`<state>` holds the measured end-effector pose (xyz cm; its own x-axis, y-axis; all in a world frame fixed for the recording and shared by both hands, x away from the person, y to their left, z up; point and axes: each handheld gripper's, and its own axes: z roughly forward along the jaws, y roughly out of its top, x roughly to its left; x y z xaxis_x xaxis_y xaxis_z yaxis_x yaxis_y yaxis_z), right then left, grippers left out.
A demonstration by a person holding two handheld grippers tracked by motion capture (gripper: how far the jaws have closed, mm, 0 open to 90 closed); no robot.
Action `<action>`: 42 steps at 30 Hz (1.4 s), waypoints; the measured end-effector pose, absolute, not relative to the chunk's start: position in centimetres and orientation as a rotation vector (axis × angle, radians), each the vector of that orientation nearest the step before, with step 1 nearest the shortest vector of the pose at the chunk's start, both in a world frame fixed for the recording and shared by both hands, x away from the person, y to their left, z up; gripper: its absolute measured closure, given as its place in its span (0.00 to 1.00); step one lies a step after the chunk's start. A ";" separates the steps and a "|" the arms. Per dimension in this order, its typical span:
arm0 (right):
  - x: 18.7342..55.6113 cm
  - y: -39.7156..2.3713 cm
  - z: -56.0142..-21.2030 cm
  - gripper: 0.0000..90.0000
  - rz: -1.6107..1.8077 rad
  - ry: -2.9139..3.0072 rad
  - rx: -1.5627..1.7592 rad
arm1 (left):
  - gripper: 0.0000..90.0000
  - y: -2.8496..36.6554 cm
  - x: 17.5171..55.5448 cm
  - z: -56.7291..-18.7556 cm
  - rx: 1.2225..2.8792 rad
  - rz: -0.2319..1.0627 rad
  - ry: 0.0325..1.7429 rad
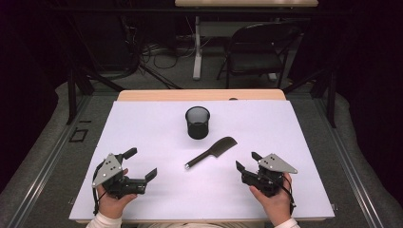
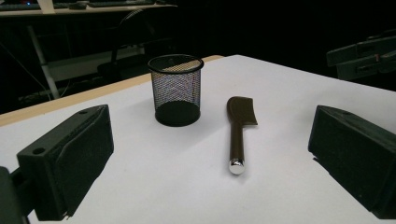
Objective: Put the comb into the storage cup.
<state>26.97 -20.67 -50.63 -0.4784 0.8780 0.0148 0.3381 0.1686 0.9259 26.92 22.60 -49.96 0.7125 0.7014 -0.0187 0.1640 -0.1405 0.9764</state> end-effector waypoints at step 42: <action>32.2 -13.1 -49.8 0.47 1.310 2.076 1.119 | 0.01 22.4 26.9 -50.1 1.695 0.531 0.697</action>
<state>32.22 -13.11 -49.81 -0.5756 0.8160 0.0534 0.3991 0.2234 0.8893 26.87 22.42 -50.07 0.7196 0.6943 -0.0156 0.1693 -0.1535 0.9735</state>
